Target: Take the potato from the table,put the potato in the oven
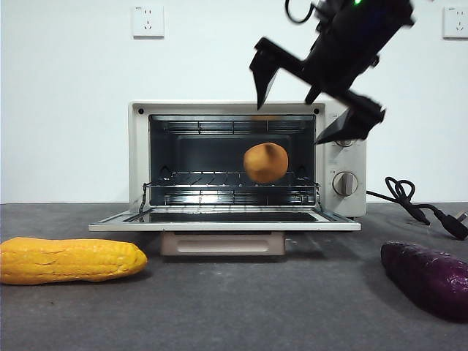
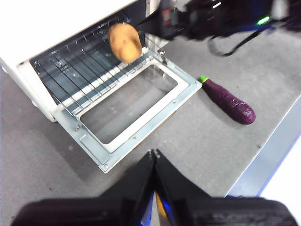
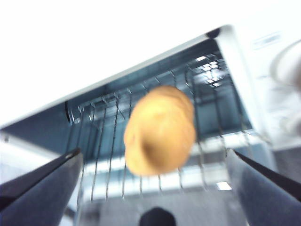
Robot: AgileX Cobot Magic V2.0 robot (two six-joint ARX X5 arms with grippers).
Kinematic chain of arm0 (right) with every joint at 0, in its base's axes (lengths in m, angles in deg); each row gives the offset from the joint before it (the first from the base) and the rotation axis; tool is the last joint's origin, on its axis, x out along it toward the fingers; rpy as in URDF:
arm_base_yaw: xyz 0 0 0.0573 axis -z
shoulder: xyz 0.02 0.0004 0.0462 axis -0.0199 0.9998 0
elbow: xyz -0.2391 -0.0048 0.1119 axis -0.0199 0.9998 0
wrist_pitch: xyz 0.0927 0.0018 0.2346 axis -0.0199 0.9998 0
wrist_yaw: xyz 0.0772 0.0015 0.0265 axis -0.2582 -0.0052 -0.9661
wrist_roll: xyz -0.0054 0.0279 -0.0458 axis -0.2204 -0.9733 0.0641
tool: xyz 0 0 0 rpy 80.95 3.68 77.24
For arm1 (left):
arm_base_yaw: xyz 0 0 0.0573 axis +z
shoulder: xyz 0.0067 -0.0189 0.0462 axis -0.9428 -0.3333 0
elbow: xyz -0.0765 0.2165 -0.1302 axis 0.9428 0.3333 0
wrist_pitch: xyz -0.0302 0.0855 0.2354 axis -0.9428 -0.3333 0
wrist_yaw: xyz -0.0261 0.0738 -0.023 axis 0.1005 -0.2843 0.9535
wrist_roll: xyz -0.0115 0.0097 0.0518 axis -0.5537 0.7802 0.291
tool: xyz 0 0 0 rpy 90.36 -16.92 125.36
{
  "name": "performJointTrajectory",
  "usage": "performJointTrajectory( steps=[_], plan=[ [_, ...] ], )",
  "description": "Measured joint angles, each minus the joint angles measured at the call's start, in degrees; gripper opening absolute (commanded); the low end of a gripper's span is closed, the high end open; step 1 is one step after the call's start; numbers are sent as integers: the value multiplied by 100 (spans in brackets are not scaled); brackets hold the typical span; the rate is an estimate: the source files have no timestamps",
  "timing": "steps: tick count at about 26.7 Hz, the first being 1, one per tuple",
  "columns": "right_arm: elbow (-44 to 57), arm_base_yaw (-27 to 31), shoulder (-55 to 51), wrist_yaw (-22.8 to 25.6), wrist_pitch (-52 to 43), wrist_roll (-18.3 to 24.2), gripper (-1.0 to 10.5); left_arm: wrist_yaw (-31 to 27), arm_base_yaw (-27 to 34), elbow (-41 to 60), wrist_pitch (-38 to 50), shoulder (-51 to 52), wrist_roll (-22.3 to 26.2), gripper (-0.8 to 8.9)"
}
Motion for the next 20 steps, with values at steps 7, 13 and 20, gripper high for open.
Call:
performJointTrajectory(
  steps=[7,13,20],
  plan=[
    [0,-79,-1781,-739,2271,1027,505,107,487,686,1419,-627,31,-8],
    [0,-81,-3128,-754,3845,1722,505,765,1233,1294,2433,-1408,-164,-8],
    [0,-79,-4544,-752,4942,1937,505,1596,1974,1410,3139,-2614,-466,-8]
  ],
)
